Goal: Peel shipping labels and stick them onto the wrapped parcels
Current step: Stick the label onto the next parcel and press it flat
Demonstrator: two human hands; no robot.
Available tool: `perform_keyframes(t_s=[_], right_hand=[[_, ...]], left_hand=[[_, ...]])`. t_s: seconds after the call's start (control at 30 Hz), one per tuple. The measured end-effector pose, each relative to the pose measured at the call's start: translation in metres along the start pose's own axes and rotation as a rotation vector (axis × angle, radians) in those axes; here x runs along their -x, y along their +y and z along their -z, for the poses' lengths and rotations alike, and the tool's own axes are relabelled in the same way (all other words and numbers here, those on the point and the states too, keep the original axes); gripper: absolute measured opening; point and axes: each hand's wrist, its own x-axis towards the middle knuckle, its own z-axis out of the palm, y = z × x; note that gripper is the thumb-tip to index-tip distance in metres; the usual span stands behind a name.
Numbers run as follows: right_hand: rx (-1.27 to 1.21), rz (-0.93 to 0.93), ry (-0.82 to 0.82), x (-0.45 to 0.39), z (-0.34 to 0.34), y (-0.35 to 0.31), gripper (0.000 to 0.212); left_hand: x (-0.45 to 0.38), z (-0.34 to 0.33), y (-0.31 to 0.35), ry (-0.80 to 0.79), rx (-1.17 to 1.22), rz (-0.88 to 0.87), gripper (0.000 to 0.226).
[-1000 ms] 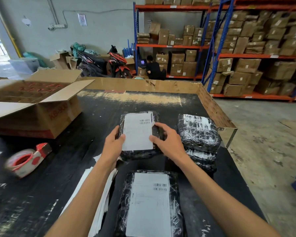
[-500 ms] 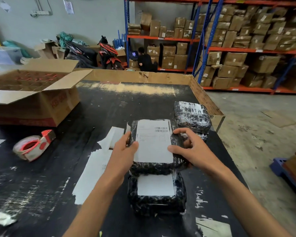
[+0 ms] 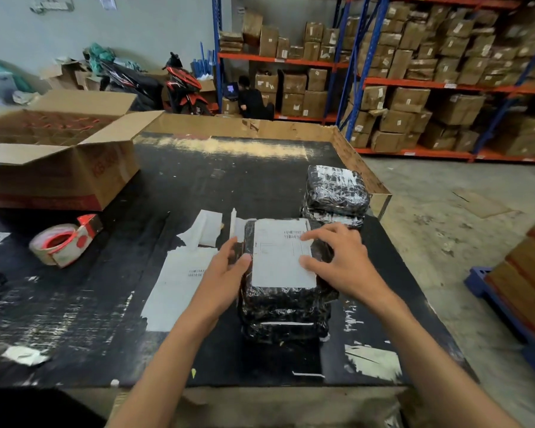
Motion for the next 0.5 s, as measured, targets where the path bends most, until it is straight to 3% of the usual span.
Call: perform_keyframes(t_s=[0.1,0.2,0.33,0.5], right_hand=[[-0.066,0.185,0.064,-0.002,-0.016,-0.034,0.023],[-0.244,0.280,0.017,-0.002,-0.046,-0.074,0.028],[-0.314,0.270,-0.126,-0.005,-0.100,-0.110,0.038],[-0.313,0.070,-0.309,-0.015,-0.165,-0.125,0.045]], left_hand=[[-0.006,0.023,-0.006,0.095,-0.030,-0.040,0.029],[-0.012,0.052,-0.021,0.251,-0.101,-0.018,0.018],[-0.017,0.088,-0.060,0.411,-0.318,0.090,0.022],[-0.021,0.105,-0.109,0.333,-0.555,0.166,0.033]])
